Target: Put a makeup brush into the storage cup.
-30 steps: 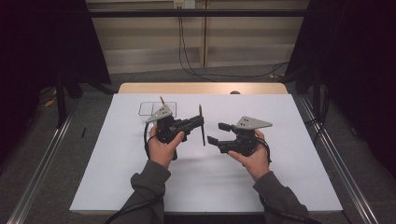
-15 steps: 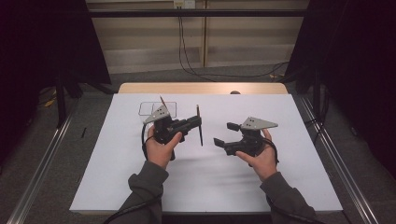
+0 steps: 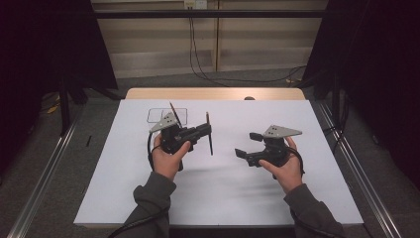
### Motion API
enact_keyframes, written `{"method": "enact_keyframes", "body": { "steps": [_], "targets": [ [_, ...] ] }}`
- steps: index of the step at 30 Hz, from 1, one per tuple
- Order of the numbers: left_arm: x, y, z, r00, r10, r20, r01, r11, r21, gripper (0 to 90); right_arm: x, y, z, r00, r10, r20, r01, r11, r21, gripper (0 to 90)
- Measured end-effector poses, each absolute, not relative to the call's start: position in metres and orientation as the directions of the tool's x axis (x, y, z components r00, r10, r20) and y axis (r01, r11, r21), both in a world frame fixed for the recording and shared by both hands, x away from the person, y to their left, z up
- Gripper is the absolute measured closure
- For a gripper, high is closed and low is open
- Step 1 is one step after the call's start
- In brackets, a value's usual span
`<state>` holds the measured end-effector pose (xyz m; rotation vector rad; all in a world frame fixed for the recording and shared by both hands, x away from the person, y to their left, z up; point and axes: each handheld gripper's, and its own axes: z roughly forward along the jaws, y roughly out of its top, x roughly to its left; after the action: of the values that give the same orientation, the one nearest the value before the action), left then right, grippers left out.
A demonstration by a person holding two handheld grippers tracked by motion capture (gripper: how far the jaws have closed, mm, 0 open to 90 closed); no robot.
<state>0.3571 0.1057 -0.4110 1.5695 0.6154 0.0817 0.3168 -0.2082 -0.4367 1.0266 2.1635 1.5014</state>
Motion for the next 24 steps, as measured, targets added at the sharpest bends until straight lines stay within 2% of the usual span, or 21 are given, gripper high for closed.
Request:
{"method": "enact_keyframes", "body": {
  "steps": [8,24],
  "targets": [
    [0.356,0.107,-0.410,0.855,0.422,-0.302,0.325,0.017,0.945,83.7,0.313,-0.215,-0.436,-0.710,0.694,0.122,0.373,0.224,0.901,5.7],
    [0.356,0.109,-0.410,0.855,0.429,-0.292,0.321,0.005,0.947,83.7,0.305,-0.231,-0.440,-0.690,0.716,0.102,0.404,0.266,0.875,4.7]
  ]
}}
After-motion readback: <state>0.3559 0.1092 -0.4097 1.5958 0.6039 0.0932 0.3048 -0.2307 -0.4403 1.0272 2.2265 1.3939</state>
